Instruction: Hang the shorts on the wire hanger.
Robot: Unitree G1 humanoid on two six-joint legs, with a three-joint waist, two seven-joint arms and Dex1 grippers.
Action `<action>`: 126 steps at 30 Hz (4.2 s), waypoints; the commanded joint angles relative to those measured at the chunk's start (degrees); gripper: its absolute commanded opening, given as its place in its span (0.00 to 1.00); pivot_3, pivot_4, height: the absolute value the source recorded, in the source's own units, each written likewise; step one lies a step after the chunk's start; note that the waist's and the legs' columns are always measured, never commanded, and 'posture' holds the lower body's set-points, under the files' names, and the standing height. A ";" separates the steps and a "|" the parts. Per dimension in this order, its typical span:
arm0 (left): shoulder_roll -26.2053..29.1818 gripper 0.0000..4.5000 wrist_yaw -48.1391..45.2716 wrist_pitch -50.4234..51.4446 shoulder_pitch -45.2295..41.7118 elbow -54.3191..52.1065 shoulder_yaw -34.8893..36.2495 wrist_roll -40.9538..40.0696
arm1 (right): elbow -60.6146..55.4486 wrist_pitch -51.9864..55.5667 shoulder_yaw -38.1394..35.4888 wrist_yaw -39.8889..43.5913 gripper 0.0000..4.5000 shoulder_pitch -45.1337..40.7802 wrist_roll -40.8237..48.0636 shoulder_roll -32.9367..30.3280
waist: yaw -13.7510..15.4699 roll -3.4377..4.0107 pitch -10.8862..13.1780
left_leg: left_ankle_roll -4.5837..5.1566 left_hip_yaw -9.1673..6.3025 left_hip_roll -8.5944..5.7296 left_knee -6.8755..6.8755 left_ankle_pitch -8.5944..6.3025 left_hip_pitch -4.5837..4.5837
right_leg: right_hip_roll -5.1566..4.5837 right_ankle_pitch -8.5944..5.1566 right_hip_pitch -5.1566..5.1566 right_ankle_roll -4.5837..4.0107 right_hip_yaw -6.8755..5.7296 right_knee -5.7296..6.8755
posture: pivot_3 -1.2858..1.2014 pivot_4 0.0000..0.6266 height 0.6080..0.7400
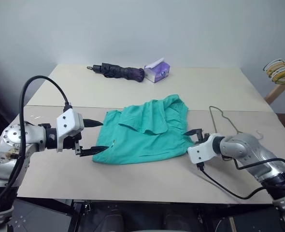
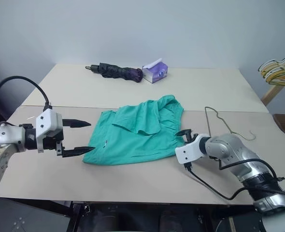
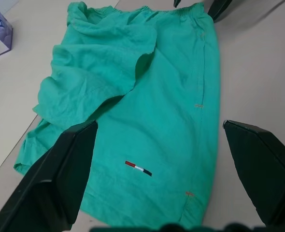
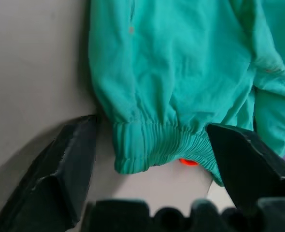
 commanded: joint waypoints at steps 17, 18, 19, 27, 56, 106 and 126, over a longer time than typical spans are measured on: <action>3.80 1.00 4.11 -22.51 9.02 0.46 -12.04 27.27 | 0.10 -0.92 -0.72 -1.45 0.01 -1.20 -0.14 1.75 | -0.01 0.07 0.51 | 0.01 0.06 0.00 -0.02 0.00 0.04 | 0.01 0.07 -0.01 -0.12 0.09 0.01 | 0.52 0.14 1.00; 3.85 1.00 4.30 -23.10 9.26 0.66 -12.58 28.28 | -0.06 -0.82 -0.75 -1.41 0.01 -1.07 -0.15 1.76 | -0.06 0.07 0.51 | 0.01 0.06 0.00 -0.02 0.00 0.03 | 0.01 0.07 -0.02 -0.12 0.09 0.01 | 0.52 0.13 1.00; 4.01 1.00 4.69 -23.69 9.43 0.84 -13.15 29.73 | -0.25 -0.68 -0.82 -1.39 0.01 -0.96 -0.11 1.76 | -0.10 0.07 0.52 | 0.01 0.07 0.01 -0.02 0.00 0.03 | 0.01 0.07 -0.03 -0.12 0.10 0.01 | 0.52 0.13 1.00; 4.96 1.00 9.40 -25.21 10.19 3.69 -15.17 39.19 | -2.44 0.34 -1.51 -1.00 0.01 0.26 0.67 1.33 | -0.19 0.17 0.47 | 0.02 0.12 0.03 -0.05 -0.01 0.14 | 0.01 0.05 0.02 -0.08 0.13 0.03 | 0.51 0.12 1.00; -0.94 0.00 15.94 -27.54 -4.52 20.76 -19.73 47.49 | -5.00 0.96 -3.01 0.18 0.00 1.64 2.43 0.77 | -0.24 0.48 0.35 | 0.18 0.27 -0.02 -0.01 0.11 0.39 | 0.04 -0.06 -0.05 0.14 0.40 0.47 | 0.51 0.11 1.00; -9.59 0.00 29.38 -59.08 -53.03 67.29 -17.89 36.98 | 59.55 -33.56 4.56 -44.75 0.00 -43.05 0.16 7.13 | -2.88 0.14 0.65 | -0.92 0.16 -0.61 -0.97 0.93 -1.40 | -0.45 0.42 -1.85 0.15 0.41 -0.07 | 0.51 0.05 1.00; 20.80 0.00 -8.66 -33.14 10.76 2.27 -5.97 12.48 | 34.33 -47.25 4.30 -20.09 0.00 -10.98 6.33 -5.26 | -6.58 0.08 0.83 | 0.47 0.10 -0.52 -0.82 0.12 1.26 | -0.36 0.22 0.86 0.16 0.63 -0.12 | 0.50 0.13 1.00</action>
